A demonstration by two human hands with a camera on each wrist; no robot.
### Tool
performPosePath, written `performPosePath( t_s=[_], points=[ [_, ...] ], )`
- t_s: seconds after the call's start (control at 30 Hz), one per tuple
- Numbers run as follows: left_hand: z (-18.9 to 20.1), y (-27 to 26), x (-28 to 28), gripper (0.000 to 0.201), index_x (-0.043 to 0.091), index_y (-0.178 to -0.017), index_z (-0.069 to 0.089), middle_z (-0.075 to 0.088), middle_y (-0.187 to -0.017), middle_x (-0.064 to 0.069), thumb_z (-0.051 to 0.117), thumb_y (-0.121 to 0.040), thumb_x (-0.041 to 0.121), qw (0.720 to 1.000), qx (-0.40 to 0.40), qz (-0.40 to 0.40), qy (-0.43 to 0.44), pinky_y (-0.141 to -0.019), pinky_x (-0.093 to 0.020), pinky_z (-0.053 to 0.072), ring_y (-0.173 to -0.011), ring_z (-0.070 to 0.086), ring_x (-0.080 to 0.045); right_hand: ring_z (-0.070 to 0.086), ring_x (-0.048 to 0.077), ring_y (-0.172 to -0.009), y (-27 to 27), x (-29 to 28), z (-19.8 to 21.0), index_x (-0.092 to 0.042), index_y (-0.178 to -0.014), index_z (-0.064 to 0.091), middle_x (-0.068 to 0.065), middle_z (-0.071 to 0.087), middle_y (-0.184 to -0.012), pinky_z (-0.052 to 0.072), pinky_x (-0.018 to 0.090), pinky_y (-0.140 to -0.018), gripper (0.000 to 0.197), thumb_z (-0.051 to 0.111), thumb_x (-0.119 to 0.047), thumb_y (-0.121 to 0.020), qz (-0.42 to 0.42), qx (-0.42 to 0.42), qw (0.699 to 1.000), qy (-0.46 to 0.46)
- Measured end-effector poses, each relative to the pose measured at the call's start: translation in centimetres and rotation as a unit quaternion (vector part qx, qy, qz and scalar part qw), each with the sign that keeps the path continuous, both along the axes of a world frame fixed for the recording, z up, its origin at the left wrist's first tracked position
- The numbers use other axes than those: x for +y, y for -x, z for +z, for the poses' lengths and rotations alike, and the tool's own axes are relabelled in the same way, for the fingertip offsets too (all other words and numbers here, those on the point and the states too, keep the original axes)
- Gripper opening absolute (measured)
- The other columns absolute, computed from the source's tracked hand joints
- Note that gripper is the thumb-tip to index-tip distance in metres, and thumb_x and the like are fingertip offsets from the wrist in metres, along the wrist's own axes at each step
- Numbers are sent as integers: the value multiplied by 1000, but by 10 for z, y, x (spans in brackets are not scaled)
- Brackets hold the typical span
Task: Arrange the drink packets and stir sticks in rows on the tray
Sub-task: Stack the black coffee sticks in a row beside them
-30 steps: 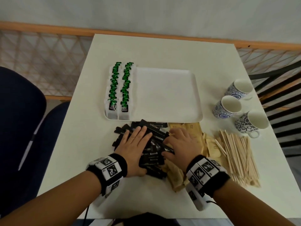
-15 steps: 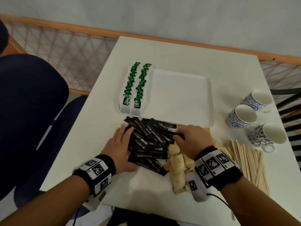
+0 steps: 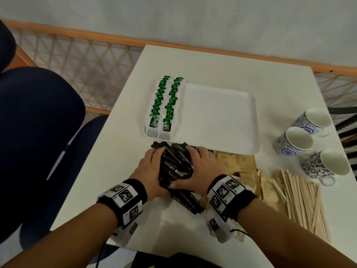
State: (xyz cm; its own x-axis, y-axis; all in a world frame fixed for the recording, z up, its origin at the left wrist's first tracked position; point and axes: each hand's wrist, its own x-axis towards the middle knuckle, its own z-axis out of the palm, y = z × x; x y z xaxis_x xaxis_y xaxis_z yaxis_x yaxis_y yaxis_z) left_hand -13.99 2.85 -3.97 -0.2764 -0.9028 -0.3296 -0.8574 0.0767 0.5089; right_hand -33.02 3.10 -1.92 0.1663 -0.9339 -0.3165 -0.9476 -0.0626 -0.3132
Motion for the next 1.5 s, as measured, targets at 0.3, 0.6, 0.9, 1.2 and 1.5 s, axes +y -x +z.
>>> performPosePath(
  t_s=[0.3,0.6,0.9,1.2,1.5],
  points=[
    [4,-2,-18,68,23,-128,48,36,-126,4,78,-68,24,997,68,-10,-33,-98,-26,43,-108,53,-14,39,23,-121,-19,-12,-6,-23,-144,19,1,37,-132,43,42,-98,104,69,-62,-62,26,30,999,-31],
    [6,-15,-33,40,34,-105,45,55,-106,11,69,-79,16,993,107,17,-40,-78,-20,44,-90,56,-6,54,19,-109,-19,-32,-2,-29,-137,34,-4,48,-126,50,36,-90,78,69,-44,-69,47,-36,993,-99],
    [19,-36,-49,27,28,-97,51,53,-96,6,70,-79,20,983,165,80,13,-61,-18,38,-62,44,-3,60,18,-94,1,-49,16,-25,-120,50,-3,63,-105,51,31,-82,48,69,-27,-76,-1,-146,976,-160],
    [49,8,-70,78,23,-118,51,62,-112,1,62,-54,65,906,368,91,-191,-85,-29,50,-102,61,-10,61,13,-70,8,-71,45,-18,-103,60,2,65,-80,54,28,-71,30,72,-7,-78,-105,-394,899,-159],
    [54,62,-93,19,9,-102,72,73,-105,-6,67,-83,7,800,520,195,-228,-84,-27,54,-98,68,-16,61,2,-66,-11,-79,51,-26,-91,58,-5,62,-74,51,21,-64,29,62,2,-83,-49,-421,889,-171]
  ],
)
